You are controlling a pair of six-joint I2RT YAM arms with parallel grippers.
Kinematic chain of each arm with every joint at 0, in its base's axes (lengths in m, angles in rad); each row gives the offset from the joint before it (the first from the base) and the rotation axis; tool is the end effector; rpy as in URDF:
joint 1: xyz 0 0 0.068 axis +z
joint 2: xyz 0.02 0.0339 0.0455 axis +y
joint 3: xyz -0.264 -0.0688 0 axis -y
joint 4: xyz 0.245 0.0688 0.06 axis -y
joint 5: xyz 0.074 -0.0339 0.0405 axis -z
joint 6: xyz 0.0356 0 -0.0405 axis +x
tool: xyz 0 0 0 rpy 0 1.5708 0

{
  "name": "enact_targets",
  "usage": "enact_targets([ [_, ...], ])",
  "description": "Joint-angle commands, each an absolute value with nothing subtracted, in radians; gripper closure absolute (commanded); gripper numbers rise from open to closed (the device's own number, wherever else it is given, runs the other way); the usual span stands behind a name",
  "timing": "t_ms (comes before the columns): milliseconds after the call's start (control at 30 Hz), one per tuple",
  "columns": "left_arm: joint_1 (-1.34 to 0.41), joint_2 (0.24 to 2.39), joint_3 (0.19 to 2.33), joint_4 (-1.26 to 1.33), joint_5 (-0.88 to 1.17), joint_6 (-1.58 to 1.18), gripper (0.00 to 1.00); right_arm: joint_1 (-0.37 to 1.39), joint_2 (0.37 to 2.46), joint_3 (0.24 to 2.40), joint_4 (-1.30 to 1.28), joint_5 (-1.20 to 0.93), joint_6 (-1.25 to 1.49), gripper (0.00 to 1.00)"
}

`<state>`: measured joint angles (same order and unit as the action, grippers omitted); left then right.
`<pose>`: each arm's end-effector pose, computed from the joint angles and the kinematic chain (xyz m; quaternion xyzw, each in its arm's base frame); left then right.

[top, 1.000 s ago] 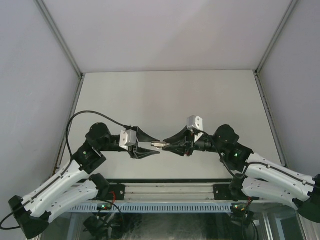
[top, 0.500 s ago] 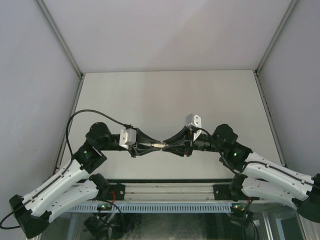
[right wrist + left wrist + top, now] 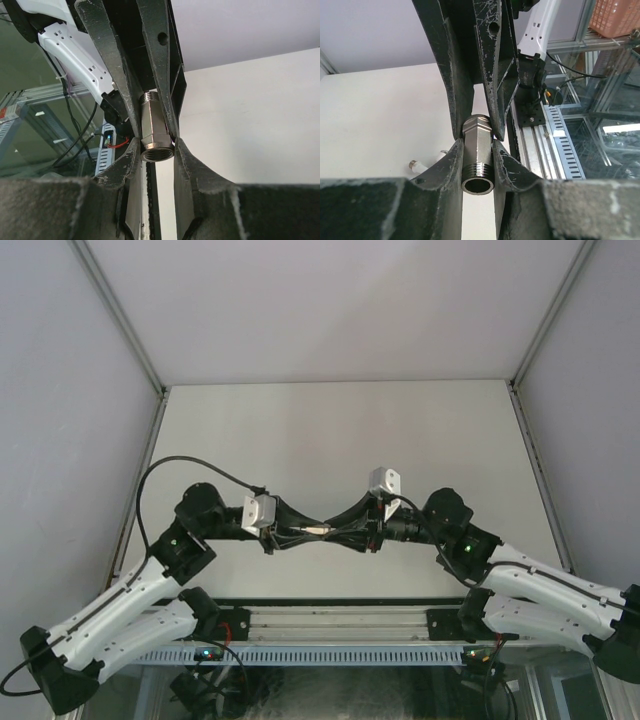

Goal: Install the water faucets

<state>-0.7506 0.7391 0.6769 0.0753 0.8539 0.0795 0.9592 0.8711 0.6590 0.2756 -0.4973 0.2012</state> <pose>0.1064 -0.1359 0.3373 0.5275 0.4663 -0.4880 0.5159 0.1051 0.1794 0.3292 -0.4121 0.5498 0.5283 0.4988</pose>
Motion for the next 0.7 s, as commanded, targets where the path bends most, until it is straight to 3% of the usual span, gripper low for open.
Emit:
enact_targets([
  [0, -0.761, 0.724, 0.711, 0.112, 0.870, 0.077, 0.99, 0.966, 0.855, 0.664, 0.378, -0.454, 0.213, 1.00],
  [33, -0.761, 0.721, 0.712, 0.112, 0.868, 0.081, 1.00, 0.966, 0.852, 0.664, 0.376, -0.453, 0.215, 0.95],
  [100, -0.762, 0.710, 0.709, 0.112, 0.842, 0.086, 1.00, 0.964, 0.845, 0.663, 0.368, -0.429, 0.233, 0.73],
  [167, -0.761, 0.697, 0.704, 0.109, 0.814, 0.092, 1.00, 0.960, 0.832, 0.664, 0.346, -0.392, 0.254, 0.42],
  [233, -0.761, 0.684, 0.692, 0.107, 0.782, 0.099, 1.00, 0.949, 0.816, 0.663, 0.317, -0.364, 0.274, 0.32],
  [567, -0.749, 0.706, 0.703, 0.086, 0.684, -0.020, 1.00, 0.669, 0.743, 0.661, 0.163, -0.415, 0.558, 0.28],
  [667, -0.742, 0.711, 0.703, 0.068, 0.665, -0.059, 1.00, 0.558, 0.750, 0.660, -0.001, -0.304, 0.674, 0.29],
])
